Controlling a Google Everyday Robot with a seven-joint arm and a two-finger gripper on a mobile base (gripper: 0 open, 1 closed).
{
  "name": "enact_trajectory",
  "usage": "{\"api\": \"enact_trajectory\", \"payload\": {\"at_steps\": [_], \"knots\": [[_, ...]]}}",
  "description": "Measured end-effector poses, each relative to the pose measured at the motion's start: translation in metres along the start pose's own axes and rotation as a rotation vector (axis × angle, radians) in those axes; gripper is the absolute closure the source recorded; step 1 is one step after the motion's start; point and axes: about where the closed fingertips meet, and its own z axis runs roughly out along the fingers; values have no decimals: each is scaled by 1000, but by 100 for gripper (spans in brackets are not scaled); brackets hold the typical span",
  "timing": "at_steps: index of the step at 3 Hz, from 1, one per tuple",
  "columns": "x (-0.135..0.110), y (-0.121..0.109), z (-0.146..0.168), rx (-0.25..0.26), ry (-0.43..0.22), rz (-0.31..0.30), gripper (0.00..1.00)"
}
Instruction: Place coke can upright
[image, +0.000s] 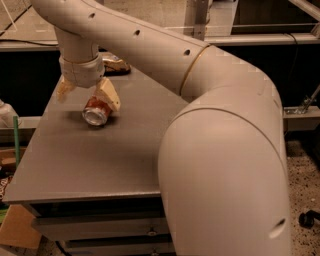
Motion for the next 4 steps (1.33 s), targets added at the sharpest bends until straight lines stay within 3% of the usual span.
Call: {"api": "enact_trajectory", "payload": {"at_steps": [3,4], "knots": [[5,19,-7,10,-7,-16,88],[-11,18,-36,36,21,-60,100]]}}
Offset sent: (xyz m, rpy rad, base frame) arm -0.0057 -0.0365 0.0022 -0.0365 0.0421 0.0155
